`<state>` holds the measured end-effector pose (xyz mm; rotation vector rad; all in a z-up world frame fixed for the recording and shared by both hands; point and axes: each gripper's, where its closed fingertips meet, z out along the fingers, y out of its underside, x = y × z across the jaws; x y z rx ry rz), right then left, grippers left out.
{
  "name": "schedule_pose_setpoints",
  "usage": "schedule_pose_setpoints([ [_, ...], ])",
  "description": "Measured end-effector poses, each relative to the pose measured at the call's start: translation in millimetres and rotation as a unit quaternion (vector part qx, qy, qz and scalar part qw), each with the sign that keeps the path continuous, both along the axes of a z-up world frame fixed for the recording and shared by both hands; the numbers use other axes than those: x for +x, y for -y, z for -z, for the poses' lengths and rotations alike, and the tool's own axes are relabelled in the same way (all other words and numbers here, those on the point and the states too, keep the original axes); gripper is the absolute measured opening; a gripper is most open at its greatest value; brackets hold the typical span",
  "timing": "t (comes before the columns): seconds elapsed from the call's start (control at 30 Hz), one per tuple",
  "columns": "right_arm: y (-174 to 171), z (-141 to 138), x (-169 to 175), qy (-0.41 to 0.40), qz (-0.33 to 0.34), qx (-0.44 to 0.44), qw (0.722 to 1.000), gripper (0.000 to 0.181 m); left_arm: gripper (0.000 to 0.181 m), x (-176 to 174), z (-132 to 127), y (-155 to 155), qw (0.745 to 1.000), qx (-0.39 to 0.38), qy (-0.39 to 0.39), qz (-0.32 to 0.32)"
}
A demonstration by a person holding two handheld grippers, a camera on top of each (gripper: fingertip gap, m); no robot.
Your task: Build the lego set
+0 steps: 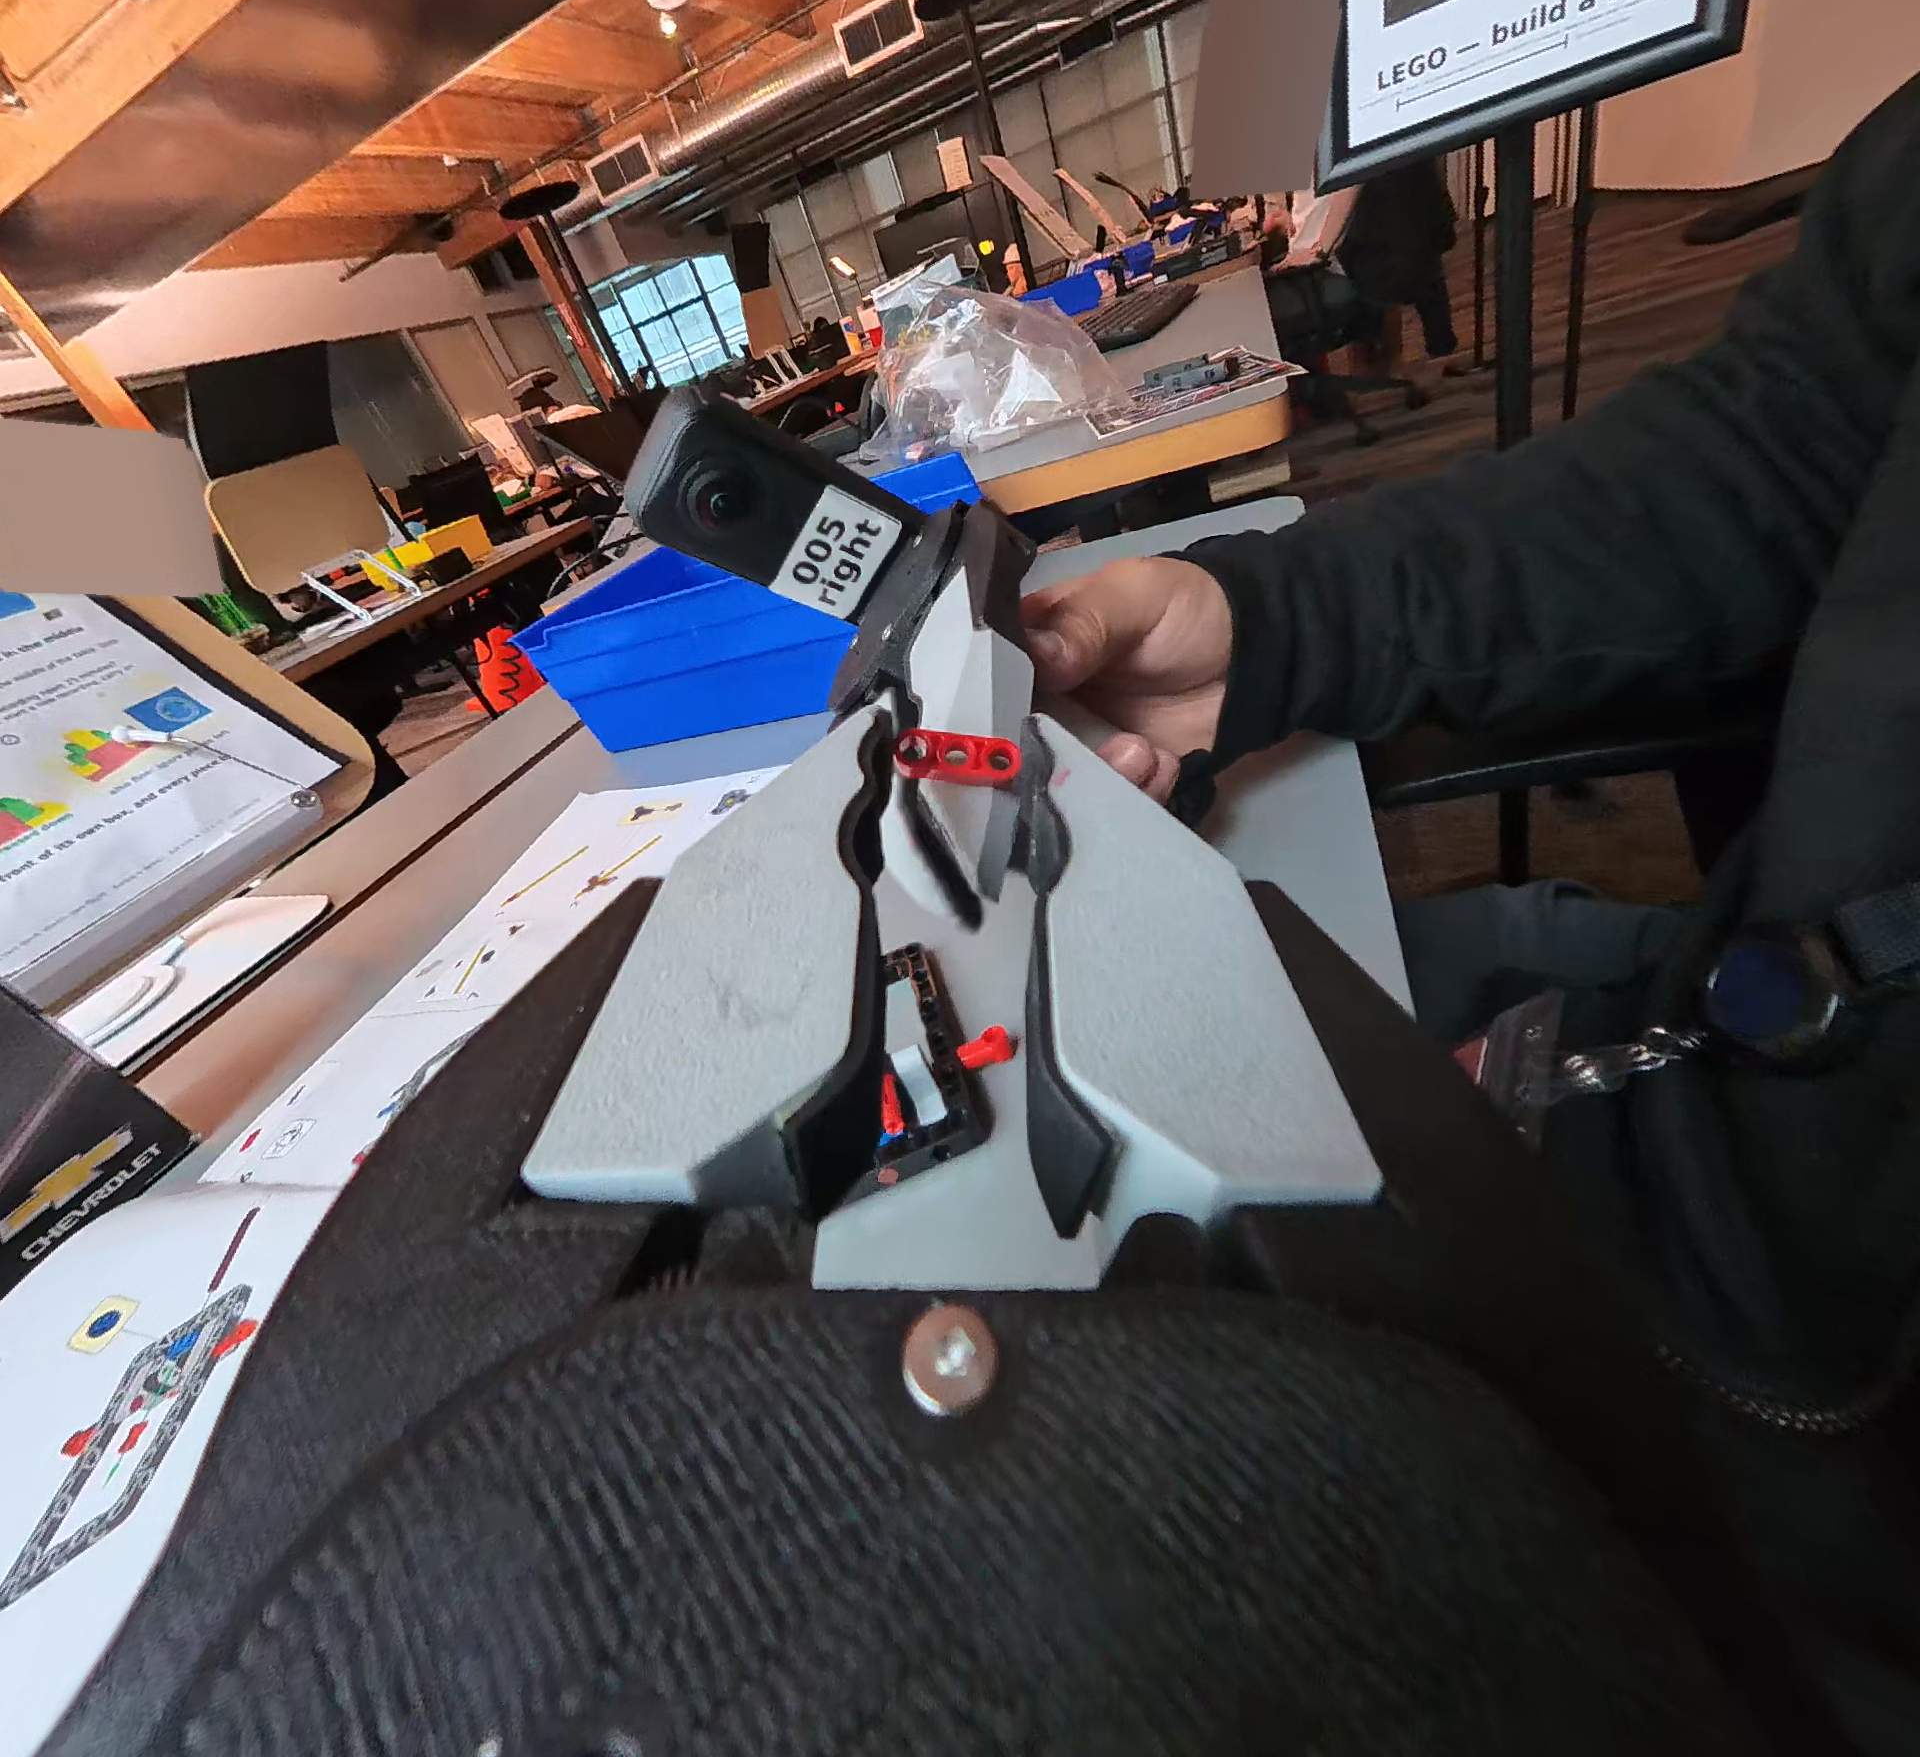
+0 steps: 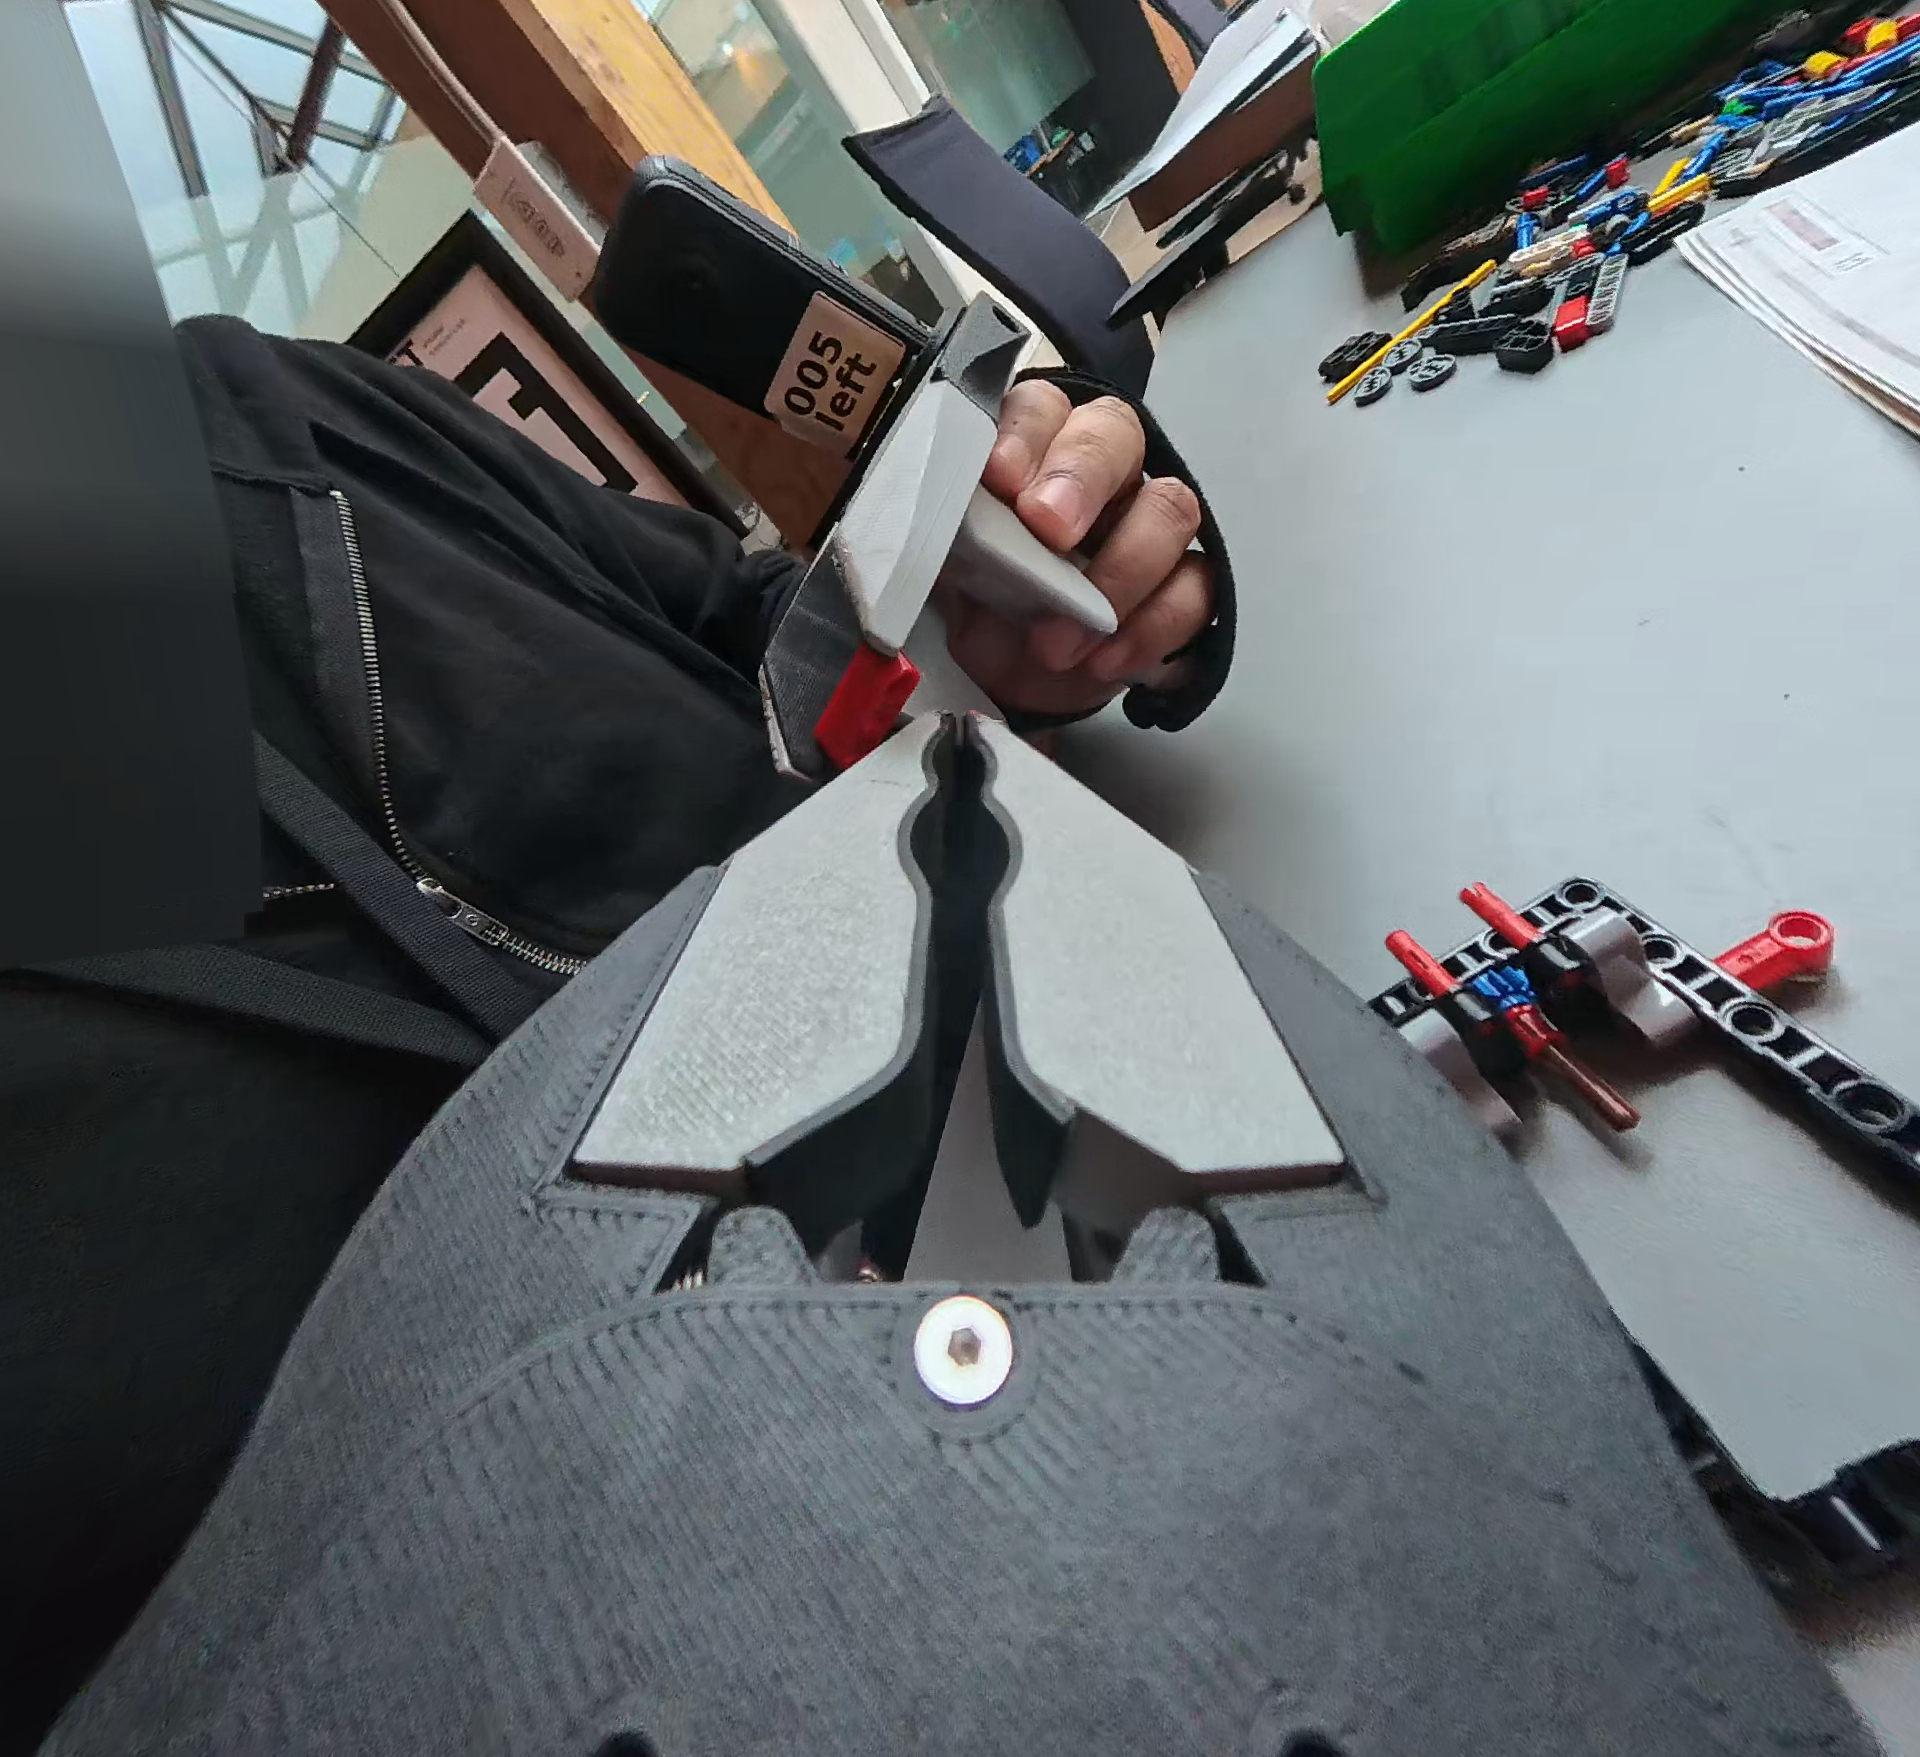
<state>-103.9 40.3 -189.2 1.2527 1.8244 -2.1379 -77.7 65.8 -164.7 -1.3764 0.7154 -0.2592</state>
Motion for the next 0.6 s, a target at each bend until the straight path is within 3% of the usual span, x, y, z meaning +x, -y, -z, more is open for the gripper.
schedule_pose_setpoints([
  [0.07,-6,2,-3,0.007,0.013,-0.006,1.000,0.011,0.022,-2,1,0,1.000,-0.003,0.003,0.000],
  [0.27,-8,-8,8,-0.016,-0.008,-0.032,0.999,0.000,0.022,-3,-1,1,1.000,0.002,0.007,0.002],
  [0.37,-17,-3,5,-0.007,0.017,-0.017,1.000,0.018,0.022,-9,-4,4,1.000,0.005,0.005,-0.003],
  [0.6,-33,-15,10,-0.028,0.036,-0.046,0.998,0.014,0.022,-18,1,3,1.000,-0.006,0.001,-0.016],
])
